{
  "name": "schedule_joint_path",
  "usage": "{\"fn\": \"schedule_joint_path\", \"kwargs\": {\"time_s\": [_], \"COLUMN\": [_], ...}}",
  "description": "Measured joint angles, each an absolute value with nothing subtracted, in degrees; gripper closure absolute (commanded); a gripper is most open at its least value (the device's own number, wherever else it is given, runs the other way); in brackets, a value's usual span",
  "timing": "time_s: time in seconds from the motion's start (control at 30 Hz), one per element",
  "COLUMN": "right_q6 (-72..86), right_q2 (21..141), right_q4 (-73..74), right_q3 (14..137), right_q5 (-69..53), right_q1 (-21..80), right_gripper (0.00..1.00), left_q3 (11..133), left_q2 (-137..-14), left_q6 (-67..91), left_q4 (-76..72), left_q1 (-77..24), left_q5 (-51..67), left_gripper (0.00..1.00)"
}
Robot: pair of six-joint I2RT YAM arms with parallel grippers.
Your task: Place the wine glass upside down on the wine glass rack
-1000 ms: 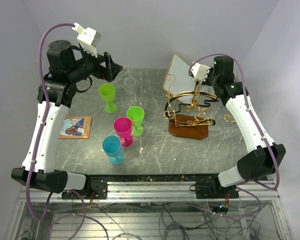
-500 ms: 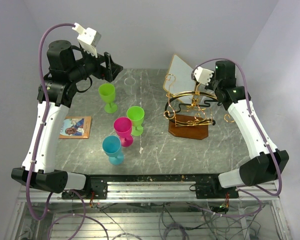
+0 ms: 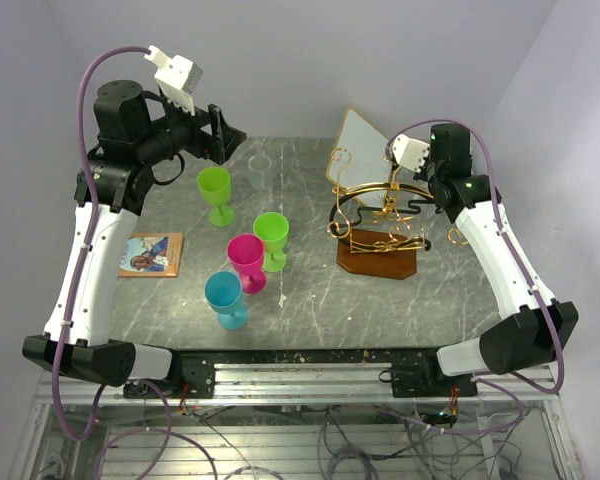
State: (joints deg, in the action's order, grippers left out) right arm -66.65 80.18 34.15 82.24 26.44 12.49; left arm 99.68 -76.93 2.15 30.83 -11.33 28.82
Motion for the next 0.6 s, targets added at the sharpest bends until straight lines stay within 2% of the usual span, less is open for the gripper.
{"fn": "schedule_joint_path", "kwargs": {"time_s": [0.6], "right_q6": [-67.6], "right_q2": [84.3], "right_q4": [30.5], "right_q3": [82.9], "right_q5": [31.7], "right_q1": [12.4], "right_gripper": [1.0], "left_q3": [99.7], "left_q2": [-76.9], "left_q6": [2.2], "left_q4": [30.8], "left_q1": [-11.3], "left_q5": [28.9], "left_gripper": [0.05]}}
